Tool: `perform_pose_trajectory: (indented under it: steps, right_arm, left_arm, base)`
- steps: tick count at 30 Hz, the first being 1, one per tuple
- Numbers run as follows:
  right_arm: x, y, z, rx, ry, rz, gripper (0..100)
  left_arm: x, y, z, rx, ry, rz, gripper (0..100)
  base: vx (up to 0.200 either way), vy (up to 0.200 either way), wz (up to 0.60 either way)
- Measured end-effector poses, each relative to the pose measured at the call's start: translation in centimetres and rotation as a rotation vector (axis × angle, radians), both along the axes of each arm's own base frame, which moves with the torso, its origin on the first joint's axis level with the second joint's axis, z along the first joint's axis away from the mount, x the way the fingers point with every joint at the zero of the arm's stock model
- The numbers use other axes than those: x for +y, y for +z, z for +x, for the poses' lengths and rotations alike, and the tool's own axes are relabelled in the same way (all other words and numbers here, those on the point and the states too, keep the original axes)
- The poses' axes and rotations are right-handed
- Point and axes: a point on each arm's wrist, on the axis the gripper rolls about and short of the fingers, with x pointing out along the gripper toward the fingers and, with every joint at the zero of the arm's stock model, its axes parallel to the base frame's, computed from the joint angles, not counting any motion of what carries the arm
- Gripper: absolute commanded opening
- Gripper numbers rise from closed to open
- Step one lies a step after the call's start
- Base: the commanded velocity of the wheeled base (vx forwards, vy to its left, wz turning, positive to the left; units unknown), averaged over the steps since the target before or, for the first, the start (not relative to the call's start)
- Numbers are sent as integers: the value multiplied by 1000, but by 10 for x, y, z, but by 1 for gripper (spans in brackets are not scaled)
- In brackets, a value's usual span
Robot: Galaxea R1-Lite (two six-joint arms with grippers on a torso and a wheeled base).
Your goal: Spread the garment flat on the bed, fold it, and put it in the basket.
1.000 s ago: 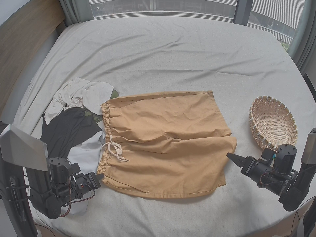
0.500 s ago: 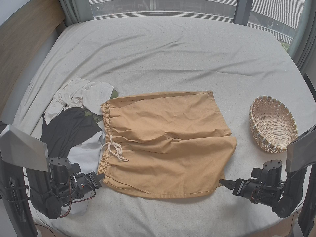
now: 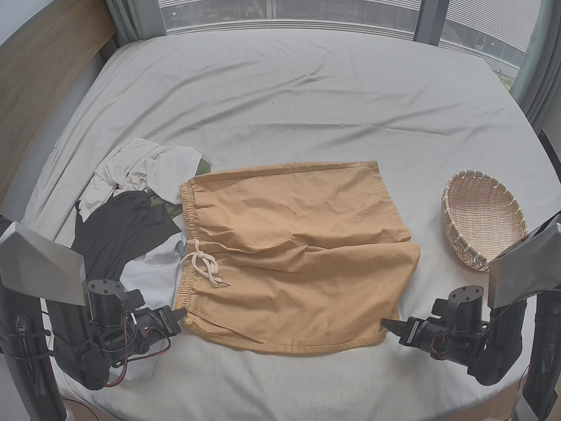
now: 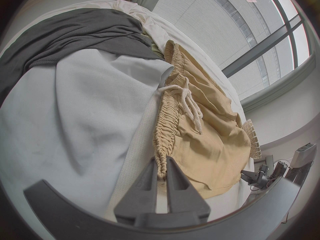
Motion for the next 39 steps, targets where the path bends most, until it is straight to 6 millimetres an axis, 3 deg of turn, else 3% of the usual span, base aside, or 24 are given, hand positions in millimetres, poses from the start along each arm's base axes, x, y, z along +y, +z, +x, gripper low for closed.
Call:
perform_pose_trajectory:
  steps: [15, 26, 39]
  right_arm:
    - [-2, 3, -1, -6, -6, 4, 0]
    - [-18, 24, -23, -8, -32, -10, 0]
    - [-28, 31, -35, 69, -45, -58, 0]
  left_arm:
    - [1, 0, 0, 1, 2, 0, 0]
    - [-2, 5, -4, -10, -16, -8, 0]
    - [-1, 12, -21, 13, -61, -15, 0]
  base:
    - [0, 0, 0]
    - [0, 0, 0]
    - [0, 0, 0]
